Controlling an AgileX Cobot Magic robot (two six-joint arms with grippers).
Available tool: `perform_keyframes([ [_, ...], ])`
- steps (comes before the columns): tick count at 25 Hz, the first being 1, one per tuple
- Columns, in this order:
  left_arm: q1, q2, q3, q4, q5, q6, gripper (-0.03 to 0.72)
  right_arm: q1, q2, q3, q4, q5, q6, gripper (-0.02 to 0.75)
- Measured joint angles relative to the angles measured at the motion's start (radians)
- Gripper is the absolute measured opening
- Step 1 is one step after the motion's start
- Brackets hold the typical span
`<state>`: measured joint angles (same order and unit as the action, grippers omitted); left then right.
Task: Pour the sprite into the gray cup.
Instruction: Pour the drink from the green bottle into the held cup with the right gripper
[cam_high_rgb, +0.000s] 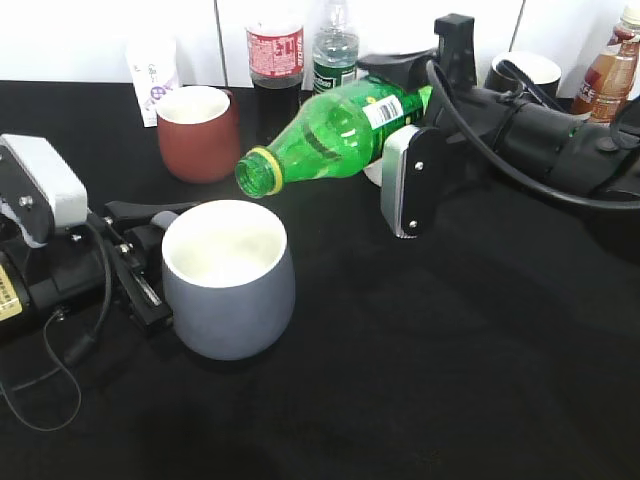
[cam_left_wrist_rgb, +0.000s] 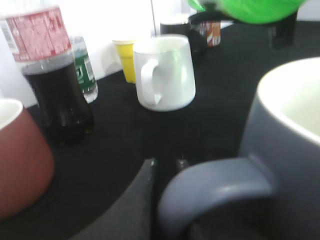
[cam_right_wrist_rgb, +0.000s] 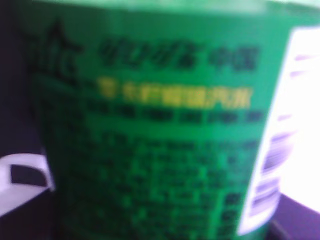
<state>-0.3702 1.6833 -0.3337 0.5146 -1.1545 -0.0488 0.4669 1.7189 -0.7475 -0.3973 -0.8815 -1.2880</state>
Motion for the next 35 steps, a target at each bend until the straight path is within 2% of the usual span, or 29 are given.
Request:
perform_keyframes([
  [5, 0.000, 0.000, 0.000, 0.005, 0.001, -0.001, 0.071, 0.000, 0.000, 0.000, 0.000, -0.037, -0.086, 0.440],
  [20, 0.000, 0.000, 0.000, 0.026, 0.016, 0.001, 0.071, 0.000, 0.000, 0.000, 0.001, -0.062, -0.122, 0.439],
  [32, 0.000, 0.000, 0.000, 0.027, 0.023, 0.001, 0.071, 0.000, 0.000, -0.002, 0.003, -0.064, -0.120, 0.439],
  [35, 0.000, 0.000, 0.000, 0.020, 0.023, 0.001, 0.070, 0.000, 0.000, -0.002, 0.003, -0.064, -0.007, 0.439],
])
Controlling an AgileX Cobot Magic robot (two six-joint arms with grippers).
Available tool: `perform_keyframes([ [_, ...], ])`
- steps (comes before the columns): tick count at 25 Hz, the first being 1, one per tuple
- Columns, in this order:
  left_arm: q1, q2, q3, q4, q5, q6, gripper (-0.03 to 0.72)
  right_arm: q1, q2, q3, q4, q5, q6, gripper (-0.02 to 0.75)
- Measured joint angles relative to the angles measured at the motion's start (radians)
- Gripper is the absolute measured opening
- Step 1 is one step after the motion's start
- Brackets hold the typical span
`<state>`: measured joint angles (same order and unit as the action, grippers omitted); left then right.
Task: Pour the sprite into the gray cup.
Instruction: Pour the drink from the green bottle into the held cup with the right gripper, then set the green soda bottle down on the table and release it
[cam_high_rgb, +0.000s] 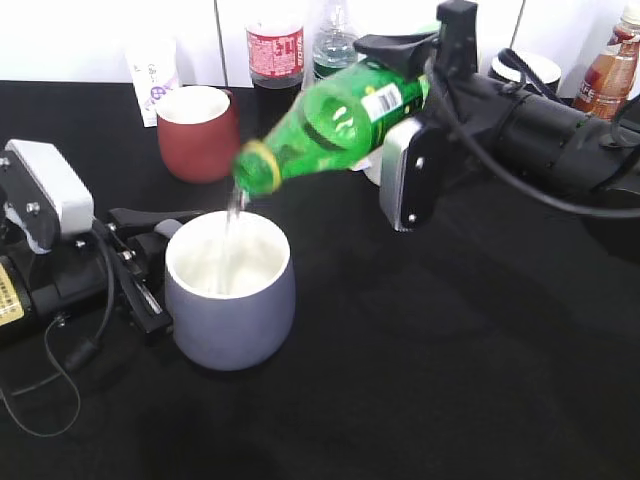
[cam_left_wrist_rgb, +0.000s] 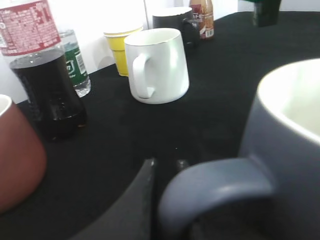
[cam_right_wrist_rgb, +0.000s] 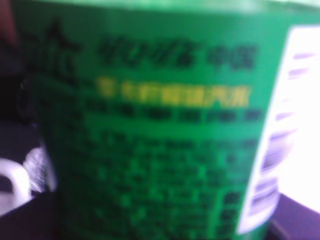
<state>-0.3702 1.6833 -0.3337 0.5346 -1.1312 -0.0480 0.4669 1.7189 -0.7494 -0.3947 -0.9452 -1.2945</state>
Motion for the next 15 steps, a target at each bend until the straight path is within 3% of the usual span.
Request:
perform_keyframes([
  [4, 0.000, 0.000, 0.000, -0.021, 0.001, 0.001, 0.070, 0.000, 0.000, 0.000, 0.013, 0.000, 0.421, 0.439],
  [5, 0.000, 0.000, 0.000, -0.025, 0.001, 0.001, 0.070, 0.000, 0.000, 0.000, 0.022, 0.000, 0.717, 0.439],
  [6, 0.000, 0.000, 0.000, -0.027, 0.000, 0.001, 0.070, 0.000, 0.000, 0.000, 0.022, 0.000, 0.821, 0.439],
  [7, 0.000, 0.000, 0.000, -0.029, 0.000, 0.001, 0.070, 0.000, 0.000, 0.000, 0.022, 0.000, 1.072, 0.439],
  [8, 0.000, 0.000, 0.000, -0.031, 0.000, 0.001, 0.070, 0.000, 0.000, 0.000, 0.022, 0.000, 1.205, 0.439],
  [10, 0.000, 0.000, 0.000, -0.076, 0.000, 0.001, 0.070, 0.000, 0.000, 0.000, 0.023, -0.002, 1.388, 0.439],
  [13, 0.000, 0.000, 0.000, -0.263, -0.001, 0.079, 0.070, 0.000, 0.000, 0.000, 0.023, -0.015, 1.533, 0.439],
  [15, 0.040, 0.000, 0.000, -0.413, -0.001, 0.139, 0.070, 0.000, 0.000, 0.000, 0.023, -0.016, 1.549, 0.439],
])
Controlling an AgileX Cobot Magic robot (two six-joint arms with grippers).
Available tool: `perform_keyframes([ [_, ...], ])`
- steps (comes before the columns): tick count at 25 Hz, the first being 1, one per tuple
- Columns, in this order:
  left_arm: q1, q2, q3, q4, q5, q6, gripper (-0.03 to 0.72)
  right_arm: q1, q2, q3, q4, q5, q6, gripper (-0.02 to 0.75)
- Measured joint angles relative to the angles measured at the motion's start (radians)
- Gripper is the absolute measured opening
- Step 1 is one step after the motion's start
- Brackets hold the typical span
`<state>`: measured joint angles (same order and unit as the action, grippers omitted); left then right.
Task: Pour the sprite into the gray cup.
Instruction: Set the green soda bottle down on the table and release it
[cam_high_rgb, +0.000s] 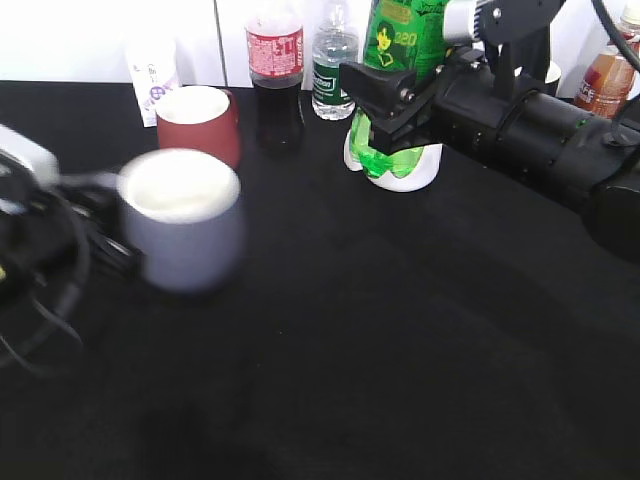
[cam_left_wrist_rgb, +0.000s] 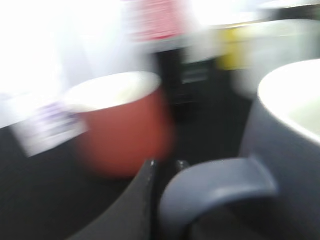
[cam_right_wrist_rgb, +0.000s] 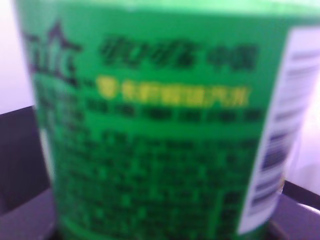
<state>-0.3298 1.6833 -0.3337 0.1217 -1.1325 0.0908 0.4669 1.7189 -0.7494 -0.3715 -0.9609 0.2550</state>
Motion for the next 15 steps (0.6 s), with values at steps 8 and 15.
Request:
perform_keyframes([
  [8, 0.341, 0.108, -0.164, -0.033, -0.006, 0.010, 0.070, 0.000, 0.000, 0.000, 0.000, 0.000, 0.024, 0.438],
  [15, 0.388, 0.386, -0.480, -0.038, 0.020, 0.010, 0.070, 0.000, 0.000, 0.000, 0.000, 0.023, 0.049, 0.438],
])
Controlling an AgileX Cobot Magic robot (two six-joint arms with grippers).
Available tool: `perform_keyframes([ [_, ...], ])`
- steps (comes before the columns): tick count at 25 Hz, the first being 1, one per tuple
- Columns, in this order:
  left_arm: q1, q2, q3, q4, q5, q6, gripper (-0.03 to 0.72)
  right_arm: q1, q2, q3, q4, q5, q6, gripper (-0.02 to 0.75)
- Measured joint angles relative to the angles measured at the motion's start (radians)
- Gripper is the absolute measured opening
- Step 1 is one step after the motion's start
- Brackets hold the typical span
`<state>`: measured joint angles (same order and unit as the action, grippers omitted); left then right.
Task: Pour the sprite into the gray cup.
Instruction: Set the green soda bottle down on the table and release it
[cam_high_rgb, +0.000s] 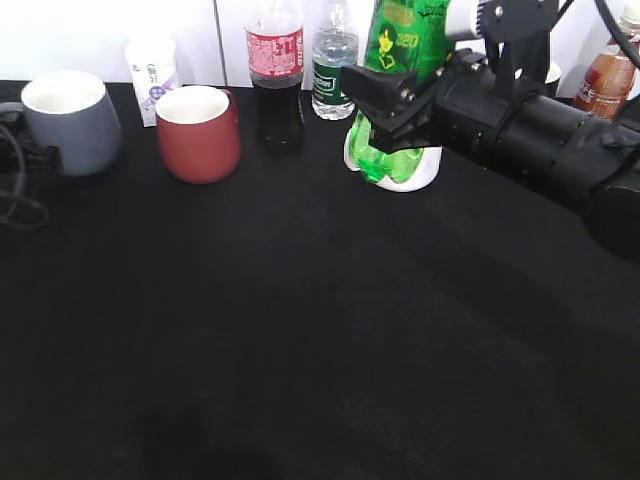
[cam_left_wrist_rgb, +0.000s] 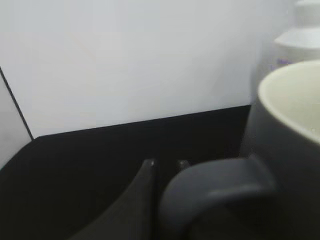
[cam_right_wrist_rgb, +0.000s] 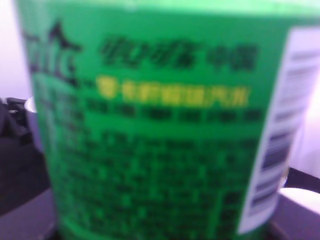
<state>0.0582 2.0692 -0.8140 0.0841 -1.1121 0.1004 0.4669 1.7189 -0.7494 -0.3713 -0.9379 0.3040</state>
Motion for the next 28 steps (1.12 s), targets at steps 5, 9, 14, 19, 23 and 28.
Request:
perform_keyframes([
  [5, 0.000, 0.089, -0.083, 0.006, 0.000, -0.014, 0.069, 0.000, 0.000, 0.000, 0.001, 0.000, 0.002, 0.438],
  [9, 0.000, 0.095, -0.085, 0.005, 0.010, -0.019, 0.119, 0.000, 0.000, 0.000, 0.019, 0.000, 0.002, 0.438],
  [14, 0.000, 0.077, 0.021, 0.002, -0.068, -0.020, 0.284, 0.000, 0.000, 0.000, 0.031, 0.002, -0.001, 0.438],
  [19, -0.014, -0.147, 0.267, -0.030, -0.066, -0.023, 0.305, -0.075, -0.080, 0.000, 0.042, 0.127, -0.015, 0.438],
  [23, -0.091, -0.400, 0.353, -0.038, 0.069, -0.023, 0.305, -0.329, -0.179, 0.000, 0.056, 0.309, -0.035, 0.438],
  [28, -0.252, -0.622, 0.358, -0.033, 0.302, -0.023, 0.305, -0.540, 0.004, 0.000, 0.211, 0.099, -0.188, 0.438],
])
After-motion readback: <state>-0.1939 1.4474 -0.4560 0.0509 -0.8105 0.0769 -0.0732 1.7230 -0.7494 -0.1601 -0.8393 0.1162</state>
